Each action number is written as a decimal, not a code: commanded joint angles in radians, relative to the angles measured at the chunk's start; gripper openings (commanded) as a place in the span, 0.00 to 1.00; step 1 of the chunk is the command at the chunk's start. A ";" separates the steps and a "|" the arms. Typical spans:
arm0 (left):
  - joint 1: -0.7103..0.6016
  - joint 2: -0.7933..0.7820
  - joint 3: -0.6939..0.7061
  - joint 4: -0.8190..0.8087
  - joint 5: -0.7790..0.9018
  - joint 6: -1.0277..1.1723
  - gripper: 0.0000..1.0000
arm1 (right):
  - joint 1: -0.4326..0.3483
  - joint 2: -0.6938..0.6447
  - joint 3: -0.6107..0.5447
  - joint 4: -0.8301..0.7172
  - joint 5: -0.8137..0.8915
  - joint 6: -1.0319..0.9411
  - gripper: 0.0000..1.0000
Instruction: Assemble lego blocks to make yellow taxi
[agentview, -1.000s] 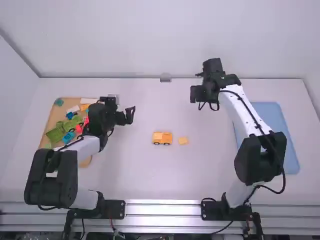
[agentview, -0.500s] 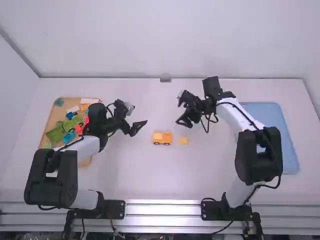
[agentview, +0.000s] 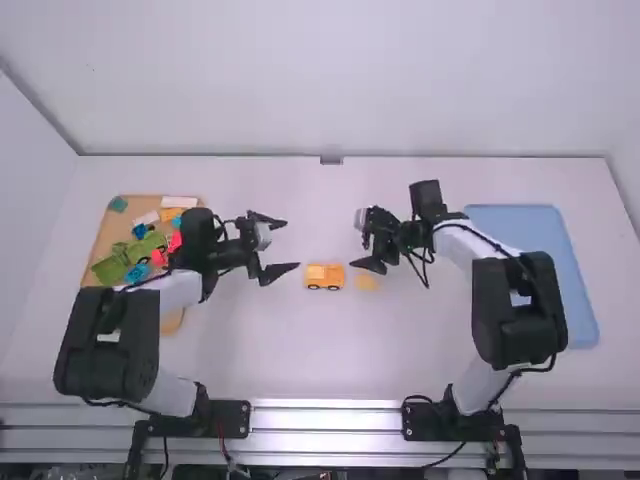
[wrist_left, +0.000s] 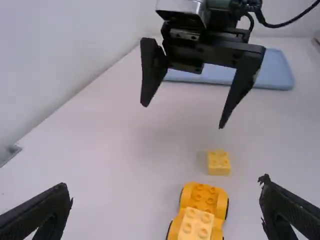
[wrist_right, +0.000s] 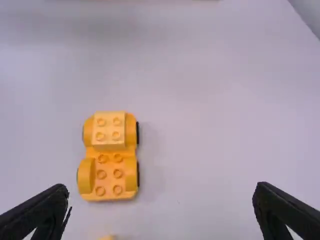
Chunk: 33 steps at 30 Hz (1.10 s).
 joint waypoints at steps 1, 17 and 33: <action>-0.028 0.044 0.014 0.019 0.051 0.025 0.99 | -0.031 -0.004 -0.043 0.006 -0.041 -0.039 0.98; -0.106 0.210 0.120 0.018 0.048 0.025 0.99 | -0.140 0.282 -0.099 0.284 -0.239 0.051 0.98; -0.106 0.216 0.121 -0.016 0.049 0.025 0.99 | -0.138 0.356 -0.085 0.187 -0.175 -0.209 0.90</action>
